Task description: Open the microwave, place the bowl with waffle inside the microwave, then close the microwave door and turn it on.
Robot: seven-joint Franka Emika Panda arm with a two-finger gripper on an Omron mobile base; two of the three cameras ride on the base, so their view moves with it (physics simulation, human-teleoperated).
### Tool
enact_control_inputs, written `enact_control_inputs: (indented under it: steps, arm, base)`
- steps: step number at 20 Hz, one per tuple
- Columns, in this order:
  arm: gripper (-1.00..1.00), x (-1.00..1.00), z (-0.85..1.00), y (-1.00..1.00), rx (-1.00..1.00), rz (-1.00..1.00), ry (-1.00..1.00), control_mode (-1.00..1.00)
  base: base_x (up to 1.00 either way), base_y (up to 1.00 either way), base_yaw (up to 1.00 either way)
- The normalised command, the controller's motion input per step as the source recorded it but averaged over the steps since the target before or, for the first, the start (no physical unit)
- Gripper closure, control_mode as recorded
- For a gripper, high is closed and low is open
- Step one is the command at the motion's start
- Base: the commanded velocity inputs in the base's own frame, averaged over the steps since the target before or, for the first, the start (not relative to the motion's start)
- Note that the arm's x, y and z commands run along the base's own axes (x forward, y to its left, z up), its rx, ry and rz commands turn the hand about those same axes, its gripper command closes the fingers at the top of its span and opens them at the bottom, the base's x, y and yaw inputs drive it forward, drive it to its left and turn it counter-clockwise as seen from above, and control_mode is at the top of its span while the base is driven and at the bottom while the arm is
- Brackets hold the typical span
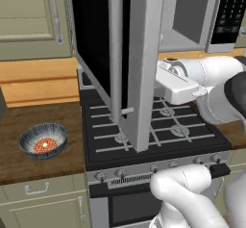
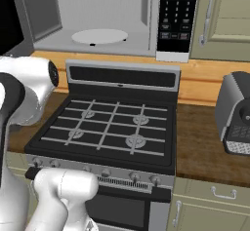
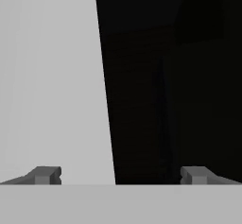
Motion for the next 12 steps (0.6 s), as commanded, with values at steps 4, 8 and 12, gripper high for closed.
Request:
enact_control_inputs:
  steps: [4, 8, 12]
  arm:
    - [-1.00, 0.00, 0.00, 0.48, -0.02, 0.00, 0.00, -1.00]
    - [-1.00, 0.00, 0.00, 0.43, -0.03, 0.00, 0.00, -1.00]
    - [-1.00, 0.00, 0.00, 0.39, -0.02, 0.00, 0.00, -1.00]
  base:
    - [0.00, 0.00, 0.00]
    - [0.00, 0.00, 0.00]
    - [0.00, 0.00, 0.00]
